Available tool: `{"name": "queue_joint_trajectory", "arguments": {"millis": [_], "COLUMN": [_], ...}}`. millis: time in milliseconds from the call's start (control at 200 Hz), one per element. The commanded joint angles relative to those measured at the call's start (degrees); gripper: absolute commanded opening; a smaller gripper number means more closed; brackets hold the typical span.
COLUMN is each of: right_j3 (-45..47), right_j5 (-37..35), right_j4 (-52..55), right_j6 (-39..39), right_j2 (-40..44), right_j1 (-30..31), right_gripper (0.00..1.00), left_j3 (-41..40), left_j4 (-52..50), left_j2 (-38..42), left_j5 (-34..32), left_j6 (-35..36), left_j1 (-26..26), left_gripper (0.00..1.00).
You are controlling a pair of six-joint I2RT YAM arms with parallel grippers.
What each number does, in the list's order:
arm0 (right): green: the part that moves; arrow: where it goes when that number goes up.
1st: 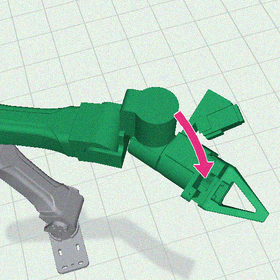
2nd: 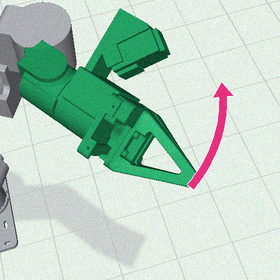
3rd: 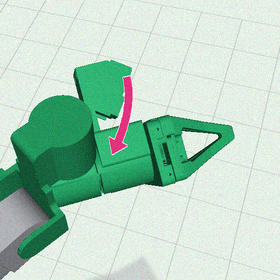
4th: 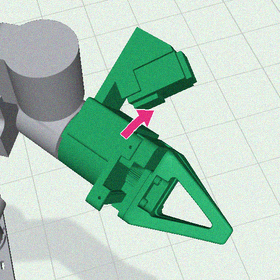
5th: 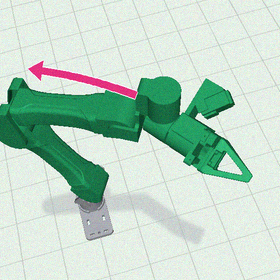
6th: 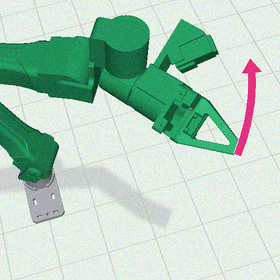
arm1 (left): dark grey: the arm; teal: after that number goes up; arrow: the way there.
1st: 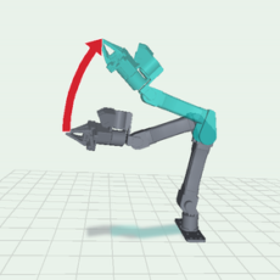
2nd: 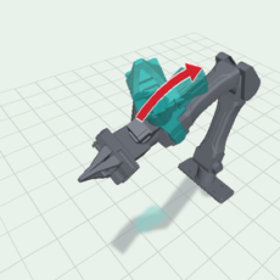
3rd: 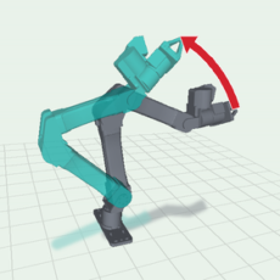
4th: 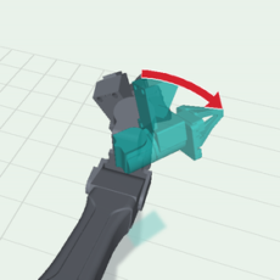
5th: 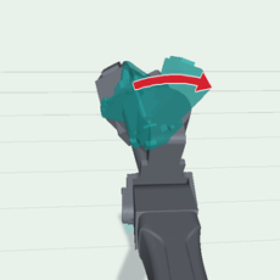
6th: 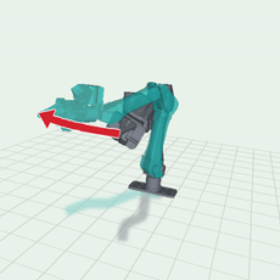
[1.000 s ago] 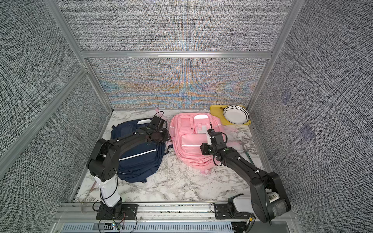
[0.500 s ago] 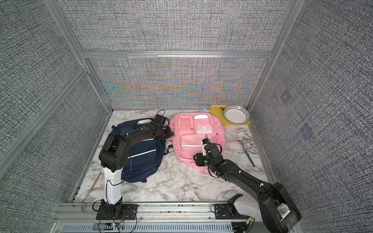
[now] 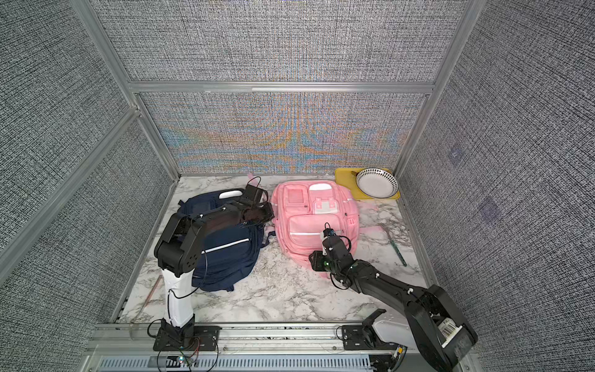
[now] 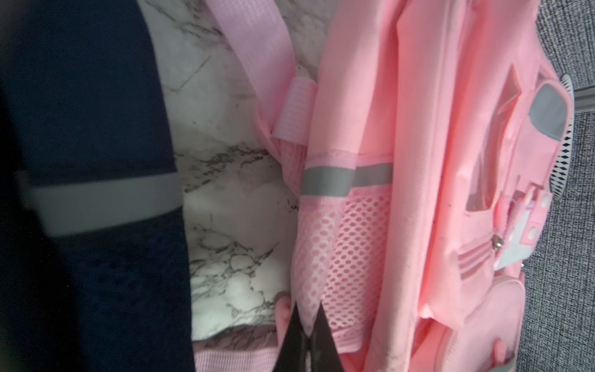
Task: Zip up the backpack
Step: Adjust the backpack at the center of the board.
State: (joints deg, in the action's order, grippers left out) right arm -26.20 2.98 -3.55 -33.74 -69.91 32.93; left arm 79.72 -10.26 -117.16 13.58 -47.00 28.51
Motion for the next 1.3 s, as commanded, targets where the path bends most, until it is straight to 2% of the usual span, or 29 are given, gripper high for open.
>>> {"name": "queue_joint_trajectory", "arguments": {"millis": [0,185,561,731,876,1041,1296], "right_j3": [-0.14,-1.95,-8.68,-12.16,-15.33,-14.51,-10.48], "right_j5": [-2.98,-3.07,-1.53,0.2,2.29,2.72,-1.83], "right_j4": [-1.04,-2.49,-3.36,-4.22,-3.5,-1.68,3.99], "right_j6": [-0.22,1.52,7.95,10.32,11.49,11.08,8.07], "right_j2": [-1.3,-4.3,-10.17,-13.37,-14.55,-11.15,0.72], "right_j1": [-0.66,-3.48,-11.0,-14.31,-14.8,-13.75,-8.43], "right_gripper": [0.43,0.44,0.45,0.45,0.45,0.46,0.5], "left_j3": [-1.1,-2.11,-4.83,-6.35,-7.43,-7.3,-5.85], "left_j4": [1.57,0.8,-2.66,-3.98,-4.06,-4.12,-5.29], "left_j2": [2.73,6.94,13.63,15.34,15.26,13.98,12.18], "left_j5": [1.09,1.12,-3.02,-3.99,-4.27,-3.68,-2.95], "left_j6": [0.56,1.1,1.22,0.37,-0.96,-2.13,-2.28], "left_j1": [0.75,3.56,7.58,8.96,10.02,10.42,10.51], "left_gripper": [0.0,0.0,0.0,0.0,0.0,0.0,0.0]}}
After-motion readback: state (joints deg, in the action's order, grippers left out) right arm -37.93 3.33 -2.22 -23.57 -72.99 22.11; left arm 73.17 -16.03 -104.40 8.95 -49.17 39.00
